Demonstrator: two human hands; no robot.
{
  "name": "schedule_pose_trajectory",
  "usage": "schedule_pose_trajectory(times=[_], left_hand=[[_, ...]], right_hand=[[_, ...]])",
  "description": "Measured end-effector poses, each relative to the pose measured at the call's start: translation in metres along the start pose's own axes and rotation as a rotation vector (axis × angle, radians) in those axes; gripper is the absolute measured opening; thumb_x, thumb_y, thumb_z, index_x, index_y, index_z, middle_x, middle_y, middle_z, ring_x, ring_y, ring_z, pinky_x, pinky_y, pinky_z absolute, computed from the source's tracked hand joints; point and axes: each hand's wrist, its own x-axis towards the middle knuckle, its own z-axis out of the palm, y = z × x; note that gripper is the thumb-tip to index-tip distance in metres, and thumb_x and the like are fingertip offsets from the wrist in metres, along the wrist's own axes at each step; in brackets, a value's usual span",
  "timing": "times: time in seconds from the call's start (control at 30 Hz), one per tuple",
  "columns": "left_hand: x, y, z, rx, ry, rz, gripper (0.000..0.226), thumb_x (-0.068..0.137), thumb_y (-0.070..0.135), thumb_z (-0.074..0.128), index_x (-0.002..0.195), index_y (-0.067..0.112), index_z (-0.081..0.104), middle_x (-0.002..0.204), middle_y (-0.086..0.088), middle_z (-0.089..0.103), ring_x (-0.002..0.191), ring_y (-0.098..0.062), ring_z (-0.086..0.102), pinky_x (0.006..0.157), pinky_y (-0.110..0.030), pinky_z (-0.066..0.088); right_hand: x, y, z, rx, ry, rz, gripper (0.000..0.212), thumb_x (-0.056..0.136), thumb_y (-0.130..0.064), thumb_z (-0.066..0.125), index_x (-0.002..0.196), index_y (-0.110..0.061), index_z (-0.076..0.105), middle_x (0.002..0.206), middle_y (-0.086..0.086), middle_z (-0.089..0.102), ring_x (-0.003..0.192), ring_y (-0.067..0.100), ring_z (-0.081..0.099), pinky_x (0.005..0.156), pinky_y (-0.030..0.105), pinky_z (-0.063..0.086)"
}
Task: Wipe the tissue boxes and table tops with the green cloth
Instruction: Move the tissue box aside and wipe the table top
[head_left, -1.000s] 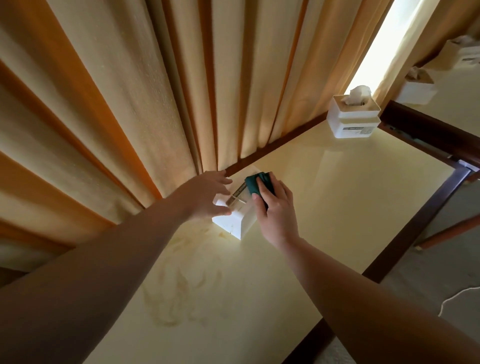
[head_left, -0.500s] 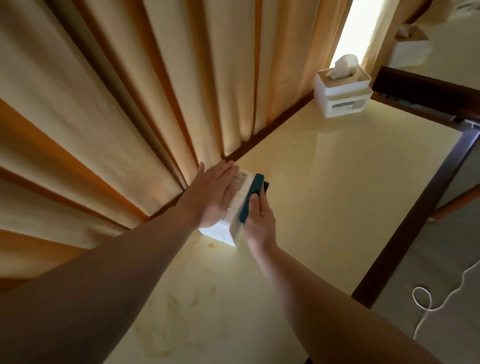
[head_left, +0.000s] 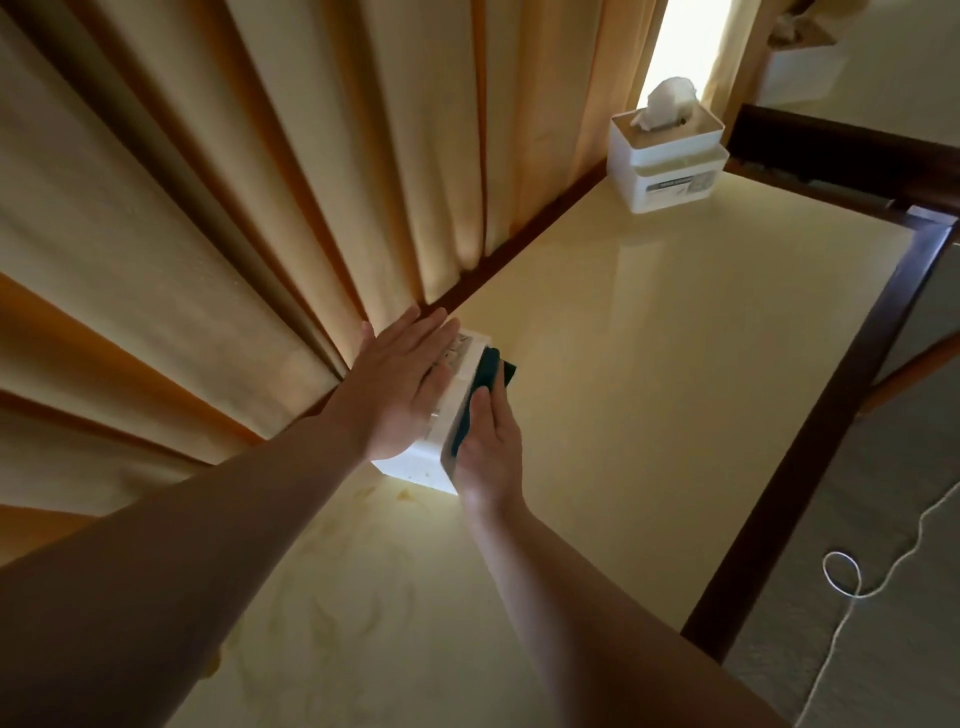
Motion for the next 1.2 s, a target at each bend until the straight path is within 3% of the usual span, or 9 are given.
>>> schedule_pose_trajectory(times=[0.13,0.23,0.37,0.43,0.5,0.6,0.73,1.07,1.2], left_hand=[[-0.001,0.001,0.001,-0.043,0.024,-0.014,0.064,0.104,0.052,0.017,0.163,0.029,0.023,0.17,0.01,0.017,0.158,-0.012,0.003,0.125,-0.051,-0.005],[-0.001,0.001,0.003,-0.051,0.041,-0.01,0.065,0.104,0.051,0.019,0.163,0.026,0.025,0.17,0.008,0.02,0.158,-0.013,0.005,0.124,-0.05,-0.006],[-0.001,0.0,0.006,-0.052,0.059,0.001,0.071,0.101,0.056,0.015,0.162,0.023,0.026,0.169,0.006,0.022,0.158,-0.015,0.006,0.126,-0.052,-0.004],[-0.001,-0.001,0.007,-0.051,0.064,0.001,0.071,0.101,0.056,0.015,0.162,0.023,0.027,0.169,0.006,0.022,0.158,-0.015,0.006,0.125,-0.051,-0.005],[-0.002,-0.001,0.007,-0.054,0.073,0.002,0.07,0.101,0.056,0.016,0.162,0.023,0.028,0.169,0.006,0.022,0.158,-0.016,0.006,0.124,-0.05,-0.005],[-0.002,-0.002,0.007,-0.053,0.075,0.002,0.07,0.101,0.057,0.016,0.162,0.024,0.029,0.169,0.007,0.023,0.158,-0.016,0.006,0.125,-0.051,-0.006],[-0.002,-0.001,0.007,-0.094,0.091,-0.013,0.071,0.099,0.058,0.02,0.161,0.025,0.031,0.168,0.009,0.025,0.158,-0.012,0.005,0.125,-0.047,-0.011],[-0.001,-0.001,0.009,-0.128,0.116,-0.021,0.072,0.098,0.059,0.022,0.16,0.024,0.034,0.167,0.007,0.027,0.158,-0.012,0.006,0.124,-0.042,-0.013],[-0.001,-0.002,0.008,-0.131,0.103,-0.019,0.072,0.098,0.061,0.021,0.16,0.026,0.033,0.168,0.008,0.026,0.158,-0.01,0.005,0.122,-0.039,-0.014]], right_hand=[[0.024,0.007,-0.004,-0.095,0.022,0.049,0.062,0.091,-0.073,0.034,0.151,-0.057,0.039,0.153,-0.014,0.052,0.137,0.013,0.053,0.117,0.047,0.042],[0.016,0.015,-0.008,-0.159,0.003,0.016,0.052,0.106,-0.054,0.027,0.158,-0.056,0.024,0.164,-0.028,0.029,0.15,0.002,0.031,0.118,0.027,0.032],[-0.028,0.033,-0.009,-0.13,0.013,0.108,0.048,0.11,-0.043,0.031,0.157,-0.053,0.031,0.164,-0.021,0.033,0.144,-0.003,0.038,0.104,0.006,0.035],[-0.048,0.039,-0.006,-0.099,0.028,0.128,0.052,0.103,-0.052,0.035,0.155,-0.051,0.039,0.159,-0.015,0.046,0.143,0.004,0.045,0.116,0.023,0.038],[-0.053,0.033,-0.003,-0.085,0.017,0.129,0.06,0.094,-0.06,0.034,0.152,-0.051,0.043,0.149,-0.01,0.057,0.134,0.014,0.055,0.115,0.042,0.044],[-0.022,0.017,-0.003,-0.107,0.01,0.107,0.059,0.095,-0.055,0.035,0.153,-0.049,0.042,0.141,-0.011,0.062,0.123,0.013,0.061,0.106,0.039,0.049],[0.035,0.019,-0.009,-0.195,0.033,0.092,0.071,0.087,-0.07,0.031,0.148,-0.039,0.051,0.142,-0.001,0.062,0.13,0.024,0.058,0.11,0.054,0.046],[-0.04,0.04,-0.024,-0.176,-0.042,0.113,0.051,0.101,-0.044,0.036,0.152,-0.044,0.045,0.145,-0.023,0.055,0.131,-0.006,0.051,0.112,0.029,0.041],[-0.037,0.034,-0.017,-0.147,-0.023,0.094,0.055,0.102,-0.044,0.035,0.157,-0.044,0.04,0.153,-0.021,0.049,0.139,-0.004,0.045,0.119,0.034,0.038]])
